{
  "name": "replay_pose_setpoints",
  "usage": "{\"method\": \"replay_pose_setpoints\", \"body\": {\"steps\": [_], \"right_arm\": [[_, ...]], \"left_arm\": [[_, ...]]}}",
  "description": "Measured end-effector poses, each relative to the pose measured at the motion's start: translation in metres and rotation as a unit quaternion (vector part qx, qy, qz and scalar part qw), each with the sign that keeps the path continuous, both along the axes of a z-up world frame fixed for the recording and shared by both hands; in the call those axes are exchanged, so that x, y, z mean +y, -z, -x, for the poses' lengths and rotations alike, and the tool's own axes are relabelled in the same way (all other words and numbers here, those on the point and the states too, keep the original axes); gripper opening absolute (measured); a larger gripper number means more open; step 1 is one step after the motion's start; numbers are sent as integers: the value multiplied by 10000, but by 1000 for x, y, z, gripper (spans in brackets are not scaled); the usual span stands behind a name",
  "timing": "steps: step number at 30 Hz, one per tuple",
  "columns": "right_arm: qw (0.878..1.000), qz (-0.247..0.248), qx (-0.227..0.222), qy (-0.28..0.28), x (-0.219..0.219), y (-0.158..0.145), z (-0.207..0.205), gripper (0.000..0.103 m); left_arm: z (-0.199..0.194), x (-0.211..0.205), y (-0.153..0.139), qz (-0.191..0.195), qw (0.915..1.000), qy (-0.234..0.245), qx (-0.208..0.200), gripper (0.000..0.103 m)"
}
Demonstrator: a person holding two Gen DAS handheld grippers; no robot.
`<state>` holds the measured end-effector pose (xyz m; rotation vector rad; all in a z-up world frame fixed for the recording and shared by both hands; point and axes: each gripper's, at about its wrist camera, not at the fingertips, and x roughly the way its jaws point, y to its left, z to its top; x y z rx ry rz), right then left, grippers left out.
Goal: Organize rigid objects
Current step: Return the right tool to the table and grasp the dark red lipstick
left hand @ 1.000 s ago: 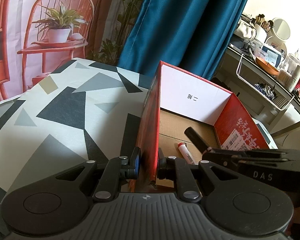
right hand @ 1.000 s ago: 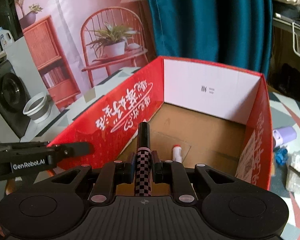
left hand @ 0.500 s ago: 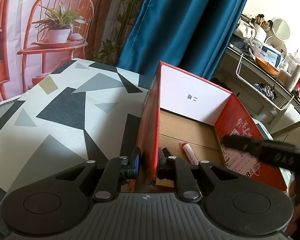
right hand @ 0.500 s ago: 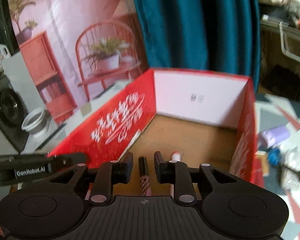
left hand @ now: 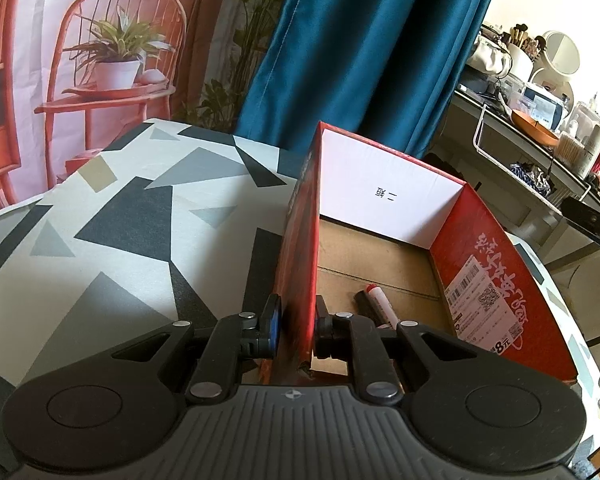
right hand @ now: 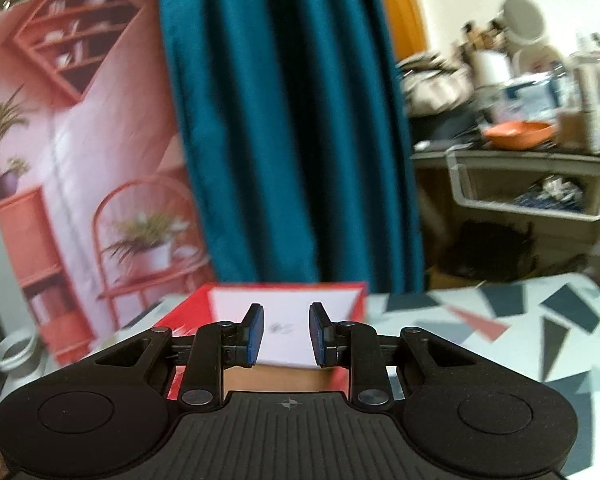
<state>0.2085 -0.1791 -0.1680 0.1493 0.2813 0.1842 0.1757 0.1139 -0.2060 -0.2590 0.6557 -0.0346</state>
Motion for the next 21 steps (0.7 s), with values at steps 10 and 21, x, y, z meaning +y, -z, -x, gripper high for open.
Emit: {"method": "replay_pose_setpoints", "body": {"steps": [10,21], "right_arm": [[9965,-133,297,775,-61,53,-3,24],[9925,194,1049,592,-54,121,-33,24]], "left_arm": [[2,-4,-1,-155,9999,-13,-56,14],[3,-8,-3,-298,9995,-62,-67,13]]}}
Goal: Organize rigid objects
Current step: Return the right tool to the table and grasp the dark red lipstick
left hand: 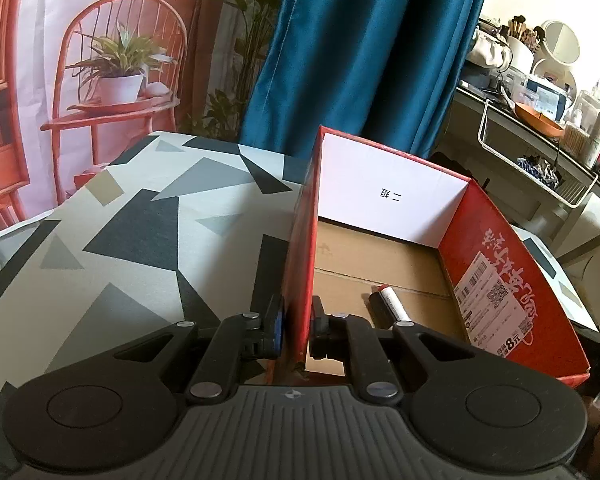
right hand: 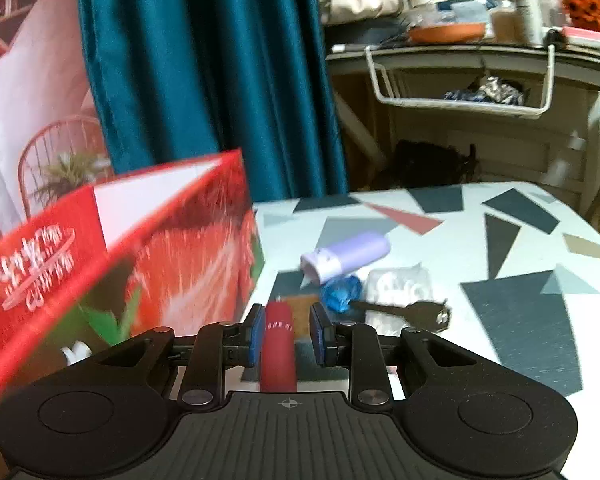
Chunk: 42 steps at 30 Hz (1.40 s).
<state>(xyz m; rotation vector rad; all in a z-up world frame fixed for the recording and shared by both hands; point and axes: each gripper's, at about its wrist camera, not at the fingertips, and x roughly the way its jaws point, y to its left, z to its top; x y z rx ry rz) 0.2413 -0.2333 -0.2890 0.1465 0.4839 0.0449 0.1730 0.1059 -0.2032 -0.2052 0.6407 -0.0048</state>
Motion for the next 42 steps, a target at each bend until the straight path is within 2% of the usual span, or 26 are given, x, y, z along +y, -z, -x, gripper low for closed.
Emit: {"method": "replay_pose_setpoints", "body": {"steps": [7,26,42], "right_arm": [[9992,315,194,-136,11,17,-16,27],[9966,491,589,-305,19,30,-29,29],[9947,765,617,-315,26,32,-30,29]], "left_arm": [[2,-7,-1,-269,9996,-39,-63,11],[3,-5,-2,-271,9996,-37,-79,11],[3,-6,-2,-296,9995,-9,-99,11]]}}
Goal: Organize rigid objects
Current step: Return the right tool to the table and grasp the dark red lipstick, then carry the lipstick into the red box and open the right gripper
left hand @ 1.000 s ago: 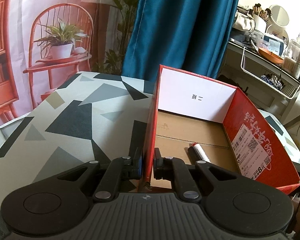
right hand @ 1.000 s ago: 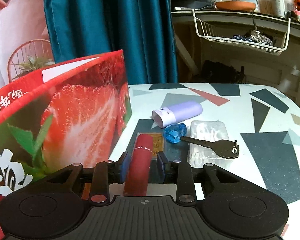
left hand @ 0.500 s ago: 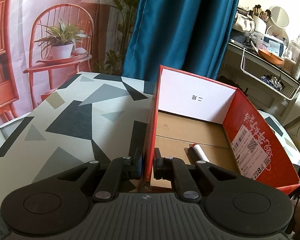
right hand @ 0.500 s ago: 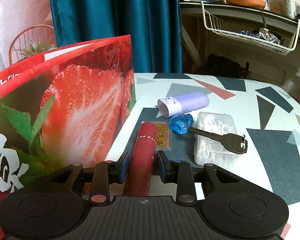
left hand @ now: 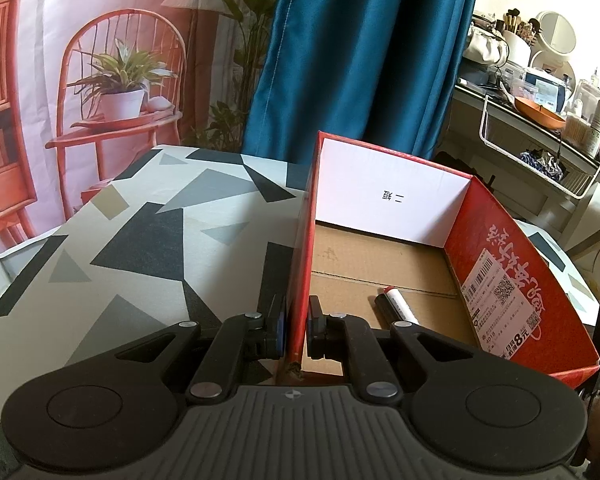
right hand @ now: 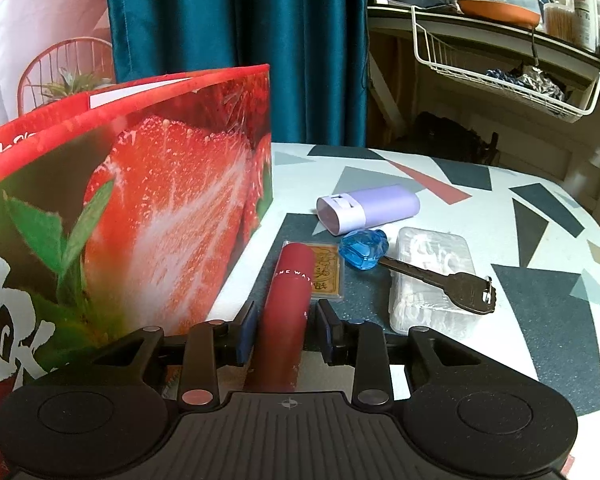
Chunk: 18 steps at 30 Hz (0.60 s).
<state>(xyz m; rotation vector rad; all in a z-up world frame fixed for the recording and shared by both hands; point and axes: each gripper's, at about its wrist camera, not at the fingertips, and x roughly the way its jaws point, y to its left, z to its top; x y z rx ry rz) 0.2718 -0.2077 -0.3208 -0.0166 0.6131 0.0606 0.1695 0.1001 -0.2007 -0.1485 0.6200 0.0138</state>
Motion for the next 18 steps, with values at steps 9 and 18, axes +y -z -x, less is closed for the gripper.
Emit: {"method": "replay_pose_setpoints", "body": {"steps": [9,18], "right_arm": [[9999,-32,75,-58,-5,-2,-4,21],[9894,-1424,255,154,-28,-19,9,21]], "left_arm": [[0,0,0,-8,10000,9,7,11],[1,0,1,70,9999,-65,-69,11]]}}
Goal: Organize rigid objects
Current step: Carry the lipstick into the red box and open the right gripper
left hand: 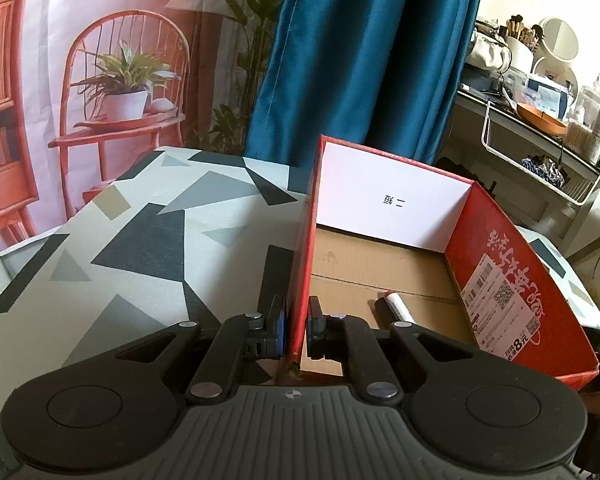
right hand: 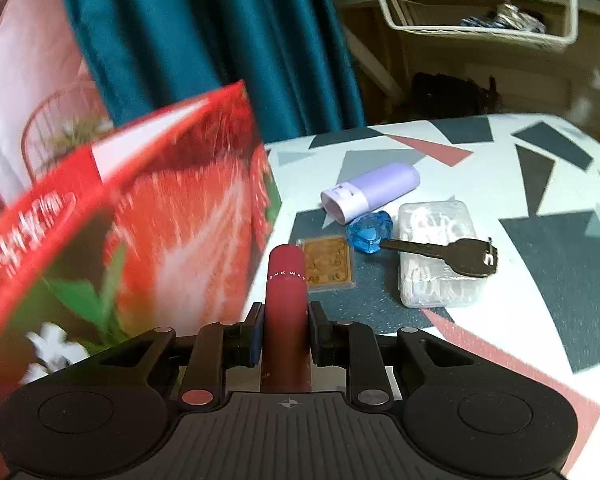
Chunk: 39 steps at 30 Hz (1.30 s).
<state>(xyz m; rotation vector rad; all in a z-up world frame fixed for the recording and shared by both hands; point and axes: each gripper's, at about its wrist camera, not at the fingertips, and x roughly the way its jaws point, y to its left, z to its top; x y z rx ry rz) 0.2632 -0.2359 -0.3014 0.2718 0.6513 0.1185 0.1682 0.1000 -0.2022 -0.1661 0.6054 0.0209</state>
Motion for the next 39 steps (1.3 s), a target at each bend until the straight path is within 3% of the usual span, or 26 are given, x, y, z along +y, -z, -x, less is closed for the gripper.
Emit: {"method": "replay_pose_setpoints", "body": {"steps": [5,11,17,21,29,34,39], "right_arm": [[9983,-500,-247,156,-11,-25,14,21],[9953,-546,-801,24,-5,-72,24,21],[9922,-23,-1068,-650,31,-110,18,21],[9886,620,-952,-986,63,-109,9,21],[9839,1177,-468,-1263,101,-91,8,21],[9748,1675,-483,-1393,120,-84,14,21],[9715,1829,-522,-1413,121,-82,13,21]], "left_arm": [[0,1,0,40,10000,-1,-25,11],[0,1,1,52,10000,8,-36,11],[0,1,1,41,10000,13,-30,11],[0,1,1,46,10000,20,-36,11],[1,2,1,74,10000,25,-45,11],[1,1,1,81,9999,23,-54,11],[1,1,1,92,9999,21,-48,11]]}}
